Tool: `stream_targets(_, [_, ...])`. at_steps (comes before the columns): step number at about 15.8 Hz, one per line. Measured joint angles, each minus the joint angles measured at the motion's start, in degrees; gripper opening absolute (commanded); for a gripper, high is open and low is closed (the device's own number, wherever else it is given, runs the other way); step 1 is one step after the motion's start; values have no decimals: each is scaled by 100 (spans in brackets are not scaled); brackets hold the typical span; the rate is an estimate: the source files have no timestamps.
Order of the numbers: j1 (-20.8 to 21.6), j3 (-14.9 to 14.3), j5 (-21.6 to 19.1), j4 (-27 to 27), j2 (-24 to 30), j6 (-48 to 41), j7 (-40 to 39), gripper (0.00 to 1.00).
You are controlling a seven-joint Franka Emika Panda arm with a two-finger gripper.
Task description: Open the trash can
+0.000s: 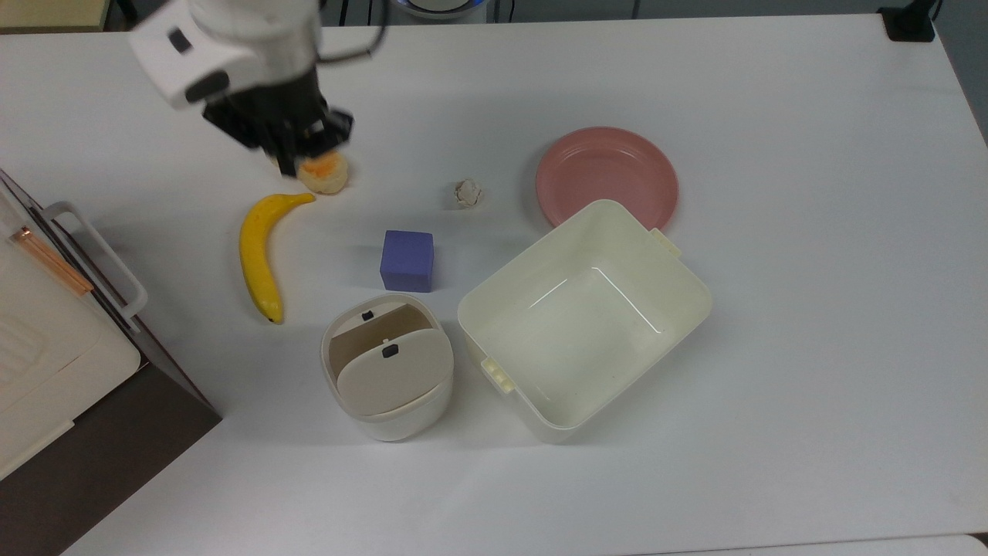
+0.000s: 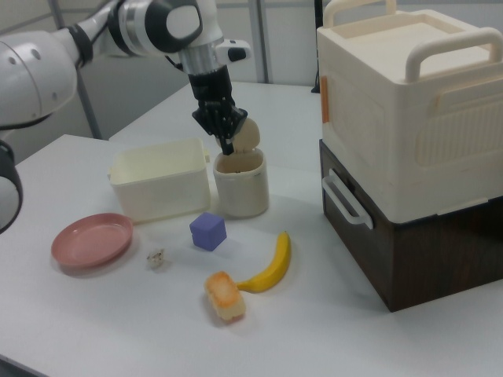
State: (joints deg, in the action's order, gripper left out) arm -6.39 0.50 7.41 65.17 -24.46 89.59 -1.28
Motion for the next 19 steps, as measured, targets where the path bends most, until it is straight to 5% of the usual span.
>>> stream_targets(5, [-406,-7,-229,4,428,-661,-1168,0])
stream_targets(6, [-490,-7,-280,11,500,-733,-1297,9])
stream_targets(8, [-606,-7,-510,54,630,-785,-1387,51])
stream_targets(9, [-627,-7,-602,88,682,-785,-1391,99])
stream_targets(13, [-618,10,-675,367,885,-712,-1391,100])
stream_targets(19, [-537,12,-675,1578,1733,157,-1297,100])
